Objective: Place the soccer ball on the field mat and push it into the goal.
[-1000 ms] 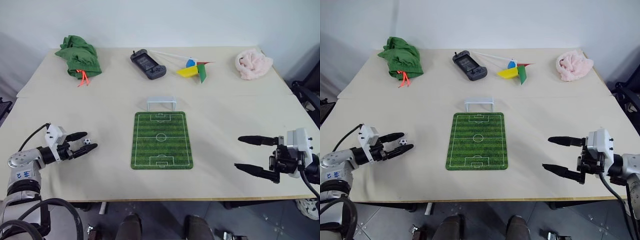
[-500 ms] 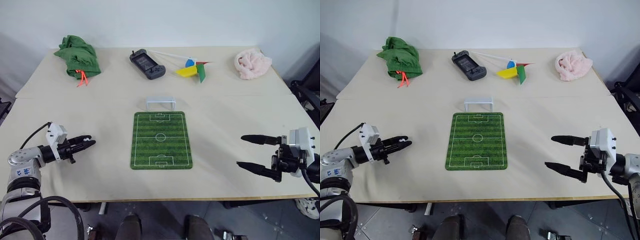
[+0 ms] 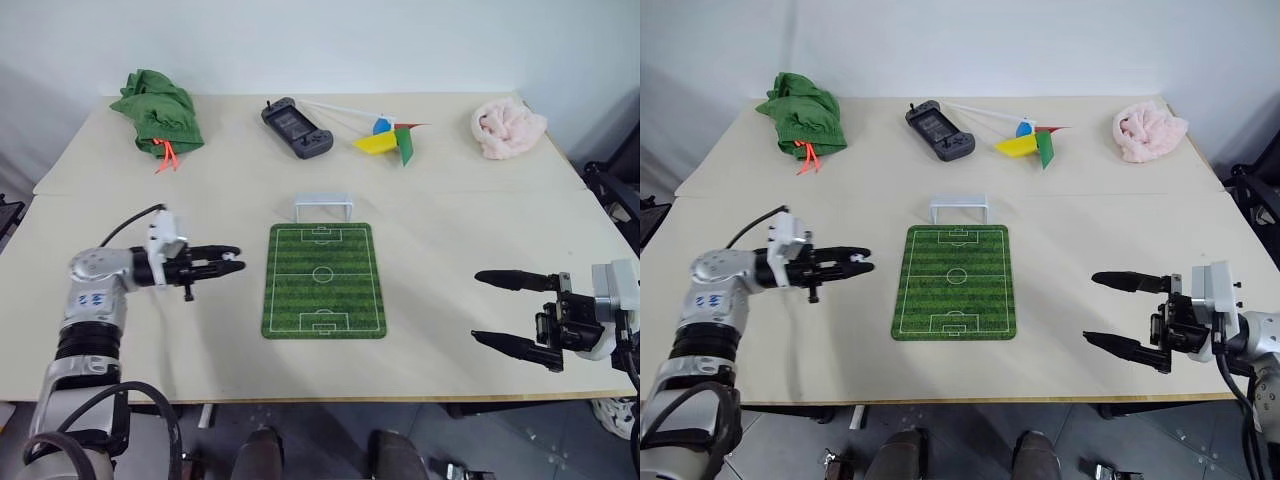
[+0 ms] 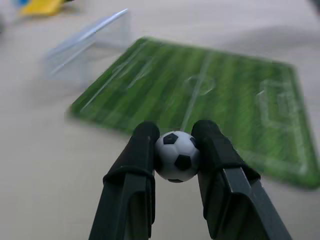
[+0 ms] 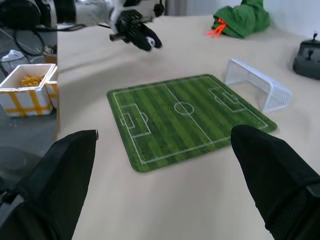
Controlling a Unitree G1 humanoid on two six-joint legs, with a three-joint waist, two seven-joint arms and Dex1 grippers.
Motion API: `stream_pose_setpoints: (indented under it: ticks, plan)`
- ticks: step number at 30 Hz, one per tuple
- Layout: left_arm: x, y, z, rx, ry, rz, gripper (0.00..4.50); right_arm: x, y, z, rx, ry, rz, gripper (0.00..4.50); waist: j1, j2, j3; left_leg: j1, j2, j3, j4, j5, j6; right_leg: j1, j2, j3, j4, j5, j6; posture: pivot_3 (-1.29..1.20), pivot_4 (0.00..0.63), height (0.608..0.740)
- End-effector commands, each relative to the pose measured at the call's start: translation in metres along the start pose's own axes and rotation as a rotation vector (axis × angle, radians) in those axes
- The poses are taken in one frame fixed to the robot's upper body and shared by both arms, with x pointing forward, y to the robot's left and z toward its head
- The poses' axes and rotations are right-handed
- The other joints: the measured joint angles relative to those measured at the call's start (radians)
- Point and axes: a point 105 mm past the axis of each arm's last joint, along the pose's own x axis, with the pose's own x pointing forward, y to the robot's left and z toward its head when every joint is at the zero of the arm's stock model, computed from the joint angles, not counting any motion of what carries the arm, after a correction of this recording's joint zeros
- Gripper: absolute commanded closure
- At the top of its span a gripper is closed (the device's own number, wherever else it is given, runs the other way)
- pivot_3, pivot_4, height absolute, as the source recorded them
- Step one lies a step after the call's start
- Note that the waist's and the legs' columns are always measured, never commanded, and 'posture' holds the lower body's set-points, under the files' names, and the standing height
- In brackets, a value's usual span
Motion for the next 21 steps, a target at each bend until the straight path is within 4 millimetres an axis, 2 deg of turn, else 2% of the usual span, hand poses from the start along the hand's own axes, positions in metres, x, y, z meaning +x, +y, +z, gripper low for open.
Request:
stream_pose_setpoints:
  ticks: [1, 8, 11, 17, 21]
  plan:
    - [0.029, -0.012, 0.017, 0.036, -0.001, -0.108, 3.62, -0.005, 0.011, 0.004, -0.01, -0.008, 0.047, 0.0, -0.001, 0.0, 0.0, 0.0, 0.0, 0.0, 0.0, 0.0, 0.0, 0.0, 0.0, 0.0, 0.0, 0.0, 0.0, 0.0, 0.15, 0.74]
    - [0.069, -0.039, 0.032, 0.063, -0.026, -0.283, 3.62, -0.035, 0.027, -0.02, 0.081, 0.1, 0.077, 0.0, 0.0, -0.001, 0.0, -0.001, 0.0, 0.001, 0.005, -0.002, 0.001, 0.001, 0.0, 0.001, -0.004, 0.0, 0.001, 0.0, 0.15, 0.74]
    - [0.086, -0.062, 0.029, 0.054, -0.019, -0.378, 3.62, -0.051, 0.032, -0.03, 0.129, 0.153, 0.058, 0.0, 0.001, -0.001, 0.0, -0.001, 0.0, 0.002, 0.006, -0.002, 0.002, 0.001, 0.0, 0.003, -0.004, 0.001, 0.001, 0.0, 0.15, 0.74]
    - [0.097, -0.082, 0.01, 0.034, 0.039, -0.421, 3.62, -0.05, 0.031, -0.031, 0.13, 0.143, 0.046, 0.0, -0.006, 0.0, 0.0, 0.0, 0.0, 0.005, 0.009, -0.003, 0.003, 0.001, 0.0, 0.006, -0.005, 0.003, 0.001, 0.0, 0.15, 0.74]
    - [0.105, -0.086, -0.003, 0.047, 0.076, -0.417, 3.62, -0.049, 0.031, -0.032, 0.131, 0.144, 0.042, 0.0, 0.001, -0.001, 0.0, -0.001, 0.0, 0.005, 0.011, -0.004, 0.004, 0.001, 0.0, 0.007, -0.009, 0.005, 0.002, 0.0, 0.15, 0.74]
